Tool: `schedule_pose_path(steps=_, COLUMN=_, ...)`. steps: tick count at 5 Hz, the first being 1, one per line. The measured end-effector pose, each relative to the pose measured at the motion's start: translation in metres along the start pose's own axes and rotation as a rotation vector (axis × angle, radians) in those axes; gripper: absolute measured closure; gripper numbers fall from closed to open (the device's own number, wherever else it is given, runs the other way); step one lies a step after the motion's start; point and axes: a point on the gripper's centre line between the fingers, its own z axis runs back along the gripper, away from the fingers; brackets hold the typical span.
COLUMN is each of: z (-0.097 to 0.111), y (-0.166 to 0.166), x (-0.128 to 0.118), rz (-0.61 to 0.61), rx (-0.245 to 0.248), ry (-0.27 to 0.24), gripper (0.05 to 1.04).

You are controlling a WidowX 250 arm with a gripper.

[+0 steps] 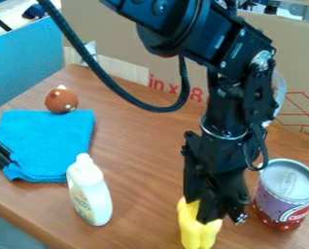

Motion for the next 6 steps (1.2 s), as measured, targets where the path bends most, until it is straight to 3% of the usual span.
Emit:
schedule_pose_path(steps=1, z=0.002, y=0.001, x=0.000, rz=0.003, rx=0.001, ry=-0.009, gripper=0.865)
schedule_pose_path(steps=2, z=0.002, y=0.005, x=-0.001, rz=0.016, rx=-0.003, ry=-0.008, gripper=0.946)
schedule_pose_path(steps=3, z=0.005, y=0.010, x=-0.005, rz=0.031, rx=-0.024, ry=0.003, gripper=0.963)
schedule_pose_path(steps=4, z=0.038, y=0.033, x=-0.002, rz=0.084, rx=0.004, ry=-0.067, gripper=0.963)
schedule_pose_path(steps=5, z=0.060, y=0.075, x=-0.008, rz=0.200, rx=0.057, ry=-0.097, gripper=0.963)
schedule_pose_path(steps=6, z=0.064, y=0.108, x=-0.021, rz=0.300, rx=0.091, ry=-0.097, gripper=0.963)
